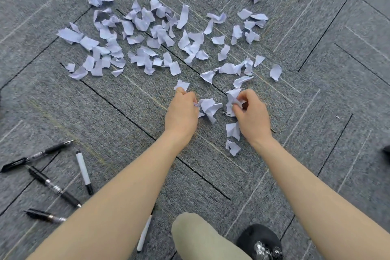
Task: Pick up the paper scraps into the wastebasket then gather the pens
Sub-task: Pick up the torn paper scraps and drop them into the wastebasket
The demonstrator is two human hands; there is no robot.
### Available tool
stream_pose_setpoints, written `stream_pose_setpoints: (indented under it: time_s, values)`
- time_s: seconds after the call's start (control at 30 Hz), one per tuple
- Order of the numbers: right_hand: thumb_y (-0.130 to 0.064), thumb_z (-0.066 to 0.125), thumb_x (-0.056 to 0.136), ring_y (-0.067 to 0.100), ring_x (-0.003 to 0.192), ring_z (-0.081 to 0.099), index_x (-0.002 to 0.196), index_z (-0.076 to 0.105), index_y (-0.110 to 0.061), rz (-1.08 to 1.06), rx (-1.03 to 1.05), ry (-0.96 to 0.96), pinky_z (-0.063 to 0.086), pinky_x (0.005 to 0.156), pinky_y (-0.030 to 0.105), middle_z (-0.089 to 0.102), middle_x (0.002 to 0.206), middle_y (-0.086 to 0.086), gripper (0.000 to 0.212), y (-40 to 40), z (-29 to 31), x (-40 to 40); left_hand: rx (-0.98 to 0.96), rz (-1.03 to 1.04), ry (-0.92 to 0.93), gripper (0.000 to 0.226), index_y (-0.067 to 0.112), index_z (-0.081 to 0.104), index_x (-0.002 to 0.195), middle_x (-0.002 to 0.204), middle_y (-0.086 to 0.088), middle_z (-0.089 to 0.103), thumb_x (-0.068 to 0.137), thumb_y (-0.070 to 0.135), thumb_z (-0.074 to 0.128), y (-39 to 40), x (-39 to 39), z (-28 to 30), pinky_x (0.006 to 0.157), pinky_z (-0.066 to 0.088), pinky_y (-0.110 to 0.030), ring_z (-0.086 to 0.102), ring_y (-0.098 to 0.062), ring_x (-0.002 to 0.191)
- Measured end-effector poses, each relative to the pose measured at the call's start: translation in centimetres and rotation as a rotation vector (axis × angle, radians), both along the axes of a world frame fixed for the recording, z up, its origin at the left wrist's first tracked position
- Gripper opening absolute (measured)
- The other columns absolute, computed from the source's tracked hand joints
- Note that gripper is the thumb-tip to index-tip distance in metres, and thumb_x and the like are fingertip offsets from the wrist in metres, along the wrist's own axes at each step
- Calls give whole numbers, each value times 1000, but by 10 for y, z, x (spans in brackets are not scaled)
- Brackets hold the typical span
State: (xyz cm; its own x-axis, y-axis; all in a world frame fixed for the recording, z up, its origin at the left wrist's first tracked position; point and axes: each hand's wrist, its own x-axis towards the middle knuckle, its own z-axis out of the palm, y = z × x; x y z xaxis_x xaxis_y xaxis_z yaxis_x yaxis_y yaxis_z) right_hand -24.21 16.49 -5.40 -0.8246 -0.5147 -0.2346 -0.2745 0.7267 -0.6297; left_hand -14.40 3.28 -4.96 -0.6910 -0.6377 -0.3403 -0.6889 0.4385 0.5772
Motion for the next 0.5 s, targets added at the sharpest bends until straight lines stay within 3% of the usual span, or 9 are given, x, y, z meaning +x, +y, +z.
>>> stream_pose_setpoints:
  time_s: [0.13, 0.27, 0.33, 0.43, 0.5]
  values:
    - [-16, 58, 89, 5, 70, 51, 112, 48, -20, -176, -125, -170, 40, 60, 17, 54, 82, -8, 25, 1, 8, -4, 209, 143, 117, 24, 10, 48, 71, 67, 3, 44, 94, 19, 51, -13, 12, 3, 52, 33, -21, 37, -13, 57]
    - [-18, 61, 88, 6, 67, 52, 86, 59, -16, -388, -239, -282, 45, 62, 19, 58, 77, -4, 3, 16, 16, -14, 450, 144, 164, 12, 12, 56, 79, 76, 1, 54, 90, 15, 56, -20, 9, 24, 61, 43, -22, 47, -12, 63]
    - [-22, 62, 87, 3, 54, 46, 76, 58, -16, -440, -274, -314, 40, 51, 16, 53, 66, -4, 13, 21, 19, -17, 509, 45, 143, 5, 18, 59, 90, 82, 1, 58, 90, 15, 56, -9, -2, 33, 55, 44, -17, 48, -10, 61]
    - [-23, 63, 86, 6, 50, 36, 75, 58, -15, -406, -250, -306, 34, 48, 15, 47, 60, -5, 15, 19, 21, -18, 411, -73, 38, 41, 19, 45, 131, 93, -7, 62, 91, 10, 52, 17, -12, 27, 43, 42, -17, 45, -10, 51]
    - [-25, 64, 85, 8, 57, 43, 80, 60, -14, -374, -221, -289, 39, 57, 19, 55, 71, -2, 13, 14, 20, -18, 274, -83, -43, 48, 17, 34, 136, 101, -12, 63, 92, 5, 48, 30, -10, 17, 53, 52, -33, 53, -18, 57]
